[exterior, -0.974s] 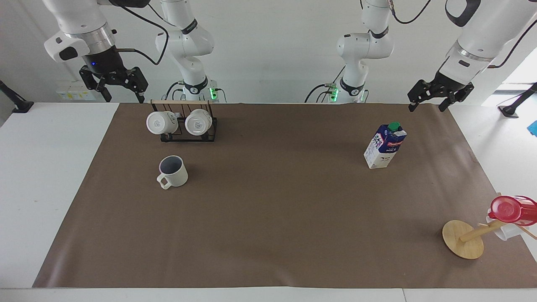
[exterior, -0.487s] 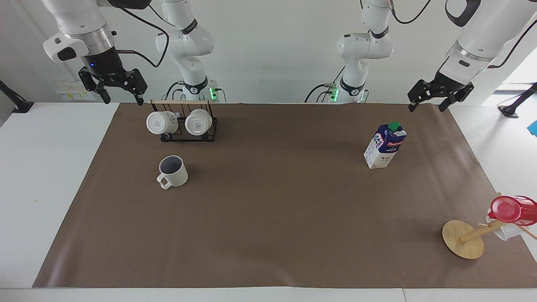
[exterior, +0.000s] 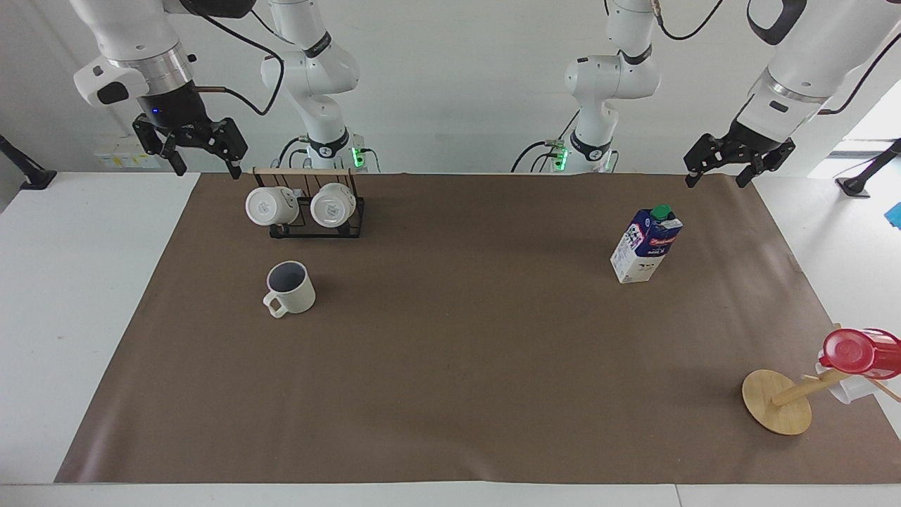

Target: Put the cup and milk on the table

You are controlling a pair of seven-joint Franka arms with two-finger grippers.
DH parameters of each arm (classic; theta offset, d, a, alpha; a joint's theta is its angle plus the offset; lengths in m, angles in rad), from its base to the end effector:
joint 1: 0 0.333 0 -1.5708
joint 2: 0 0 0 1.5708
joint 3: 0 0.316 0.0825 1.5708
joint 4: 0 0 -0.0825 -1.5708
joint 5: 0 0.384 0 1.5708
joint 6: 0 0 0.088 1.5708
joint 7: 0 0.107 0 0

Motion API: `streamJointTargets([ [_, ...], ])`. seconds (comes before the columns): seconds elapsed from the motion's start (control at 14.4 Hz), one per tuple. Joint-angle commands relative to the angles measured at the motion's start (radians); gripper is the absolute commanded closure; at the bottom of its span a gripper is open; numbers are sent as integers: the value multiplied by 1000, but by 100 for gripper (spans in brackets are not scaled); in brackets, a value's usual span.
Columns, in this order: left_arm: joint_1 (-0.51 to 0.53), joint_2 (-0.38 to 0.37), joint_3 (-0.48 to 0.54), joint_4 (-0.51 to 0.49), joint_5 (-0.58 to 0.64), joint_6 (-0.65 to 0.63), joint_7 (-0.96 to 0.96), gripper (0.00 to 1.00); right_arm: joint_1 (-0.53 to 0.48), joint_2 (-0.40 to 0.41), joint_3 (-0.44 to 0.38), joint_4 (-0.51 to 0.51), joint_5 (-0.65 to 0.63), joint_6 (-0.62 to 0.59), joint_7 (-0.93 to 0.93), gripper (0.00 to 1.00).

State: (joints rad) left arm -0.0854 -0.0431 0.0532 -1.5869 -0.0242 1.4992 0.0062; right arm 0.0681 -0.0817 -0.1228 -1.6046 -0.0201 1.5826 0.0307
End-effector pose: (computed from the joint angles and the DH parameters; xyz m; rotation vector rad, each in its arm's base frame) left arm 0.5333 -0.0192 0.6343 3.1143 -0.0618 -0.0701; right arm 0.5294 -0.0341 0.6536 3.1266 -0.1340 0.0923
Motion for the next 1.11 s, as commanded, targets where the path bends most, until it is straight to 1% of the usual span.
streamJointTargets([
  [0.0, -1, -3, 1, 13, 15, -11, -9, 0, -7, -7, 6, -18, -4, 23, 12, 0],
  [1.04, -1, -3, 1, 13, 13, -11, -9, 0, -5, -7, 6, -18, -1, 23, 11, 0],
])
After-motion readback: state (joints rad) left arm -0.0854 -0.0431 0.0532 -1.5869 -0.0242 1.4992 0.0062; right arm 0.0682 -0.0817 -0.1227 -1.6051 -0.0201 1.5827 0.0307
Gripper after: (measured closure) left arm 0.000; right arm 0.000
